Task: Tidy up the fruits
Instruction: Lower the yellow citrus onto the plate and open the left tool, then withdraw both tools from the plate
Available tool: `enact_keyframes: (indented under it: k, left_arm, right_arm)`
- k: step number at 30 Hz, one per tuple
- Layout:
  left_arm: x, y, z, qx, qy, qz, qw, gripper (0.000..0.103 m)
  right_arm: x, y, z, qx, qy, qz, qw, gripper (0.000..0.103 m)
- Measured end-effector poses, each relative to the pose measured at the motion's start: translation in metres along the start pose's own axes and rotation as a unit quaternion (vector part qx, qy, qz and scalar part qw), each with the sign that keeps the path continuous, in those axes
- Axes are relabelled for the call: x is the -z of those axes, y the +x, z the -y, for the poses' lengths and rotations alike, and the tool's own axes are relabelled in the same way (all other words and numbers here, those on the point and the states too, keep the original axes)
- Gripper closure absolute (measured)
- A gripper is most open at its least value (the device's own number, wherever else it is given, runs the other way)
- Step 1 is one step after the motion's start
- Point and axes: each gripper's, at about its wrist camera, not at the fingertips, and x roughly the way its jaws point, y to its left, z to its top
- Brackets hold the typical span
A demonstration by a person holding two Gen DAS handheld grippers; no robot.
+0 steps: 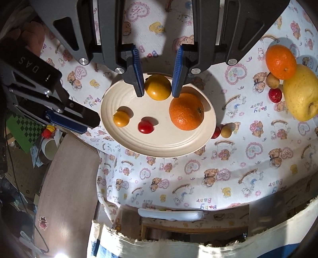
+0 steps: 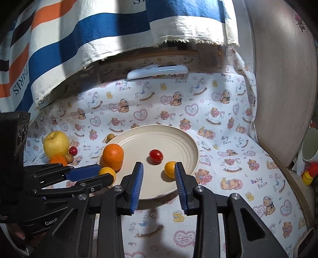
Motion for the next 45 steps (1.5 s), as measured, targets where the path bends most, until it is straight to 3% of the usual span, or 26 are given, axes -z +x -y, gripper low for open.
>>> enact_keyframes:
  k: [7, 13, 19, 23, 27, 29, 34, 38, 45]
  left_arm:
    - [0.002, 0.003, 0.0, -0.006, 0.001, -0.002, 1.0, 0.076]
    - [0.0, -0.012, -0.002, -0.017, 0.003, 0.018, 0.9997, 0.075]
    - [0.006, -0.043, -0.005, -0.056, 0.007, 0.06, 0.9966, 0.054]
    - [0.011, -0.07, -0.012, -0.09, 0.0, 0.1, 0.9909, 0.025]
    - [0.018, -0.097, -0.022, -0.121, -0.013, 0.133, 0.9835, 0.008]
    - [0.022, -0.108, -0.027, -0.137, -0.021, 0.147, 0.9794, 0.003]
    - [0.032, -0.131, -0.039, -0.166, -0.03, 0.158, 0.973, 0.002]
    - [0.041, -0.154, -0.044, -0.196, -0.019, 0.176, 0.9645, 0.001]
    - [0.053, -0.181, -0.054, -0.214, -0.038, 0.207, 0.954, 0.001]
  right_arm:
    - [0.0, 0.0, 0.0, 0.005, -0.002, 0.004, 1.0, 0.068]
    - [0.0, -0.001, 0.0, 0.009, -0.001, 0.007, 1.0, 0.068]
    - [0.001, -0.004, 0.0, 0.009, 0.003, 0.021, 1.0, 0.068]
    - [0.001, -0.01, 0.0, 0.017, 0.001, 0.043, 0.999, 0.053]
    - [0.001, -0.017, -0.003, 0.023, -0.004, 0.072, 0.997, 0.052]
    - [0.001, -0.019, -0.002, 0.027, -0.004, 0.084, 0.996, 0.046]
    - [0.003, -0.036, -0.008, 0.044, -0.015, 0.123, 0.991, 0.033]
    - [0.001, -0.053, -0.018, 0.038, -0.025, 0.151, 0.987, 0.018]
    - [-0.006, -0.074, -0.036, 0.017, -0.032, 0.171, 0.985, 0.009]
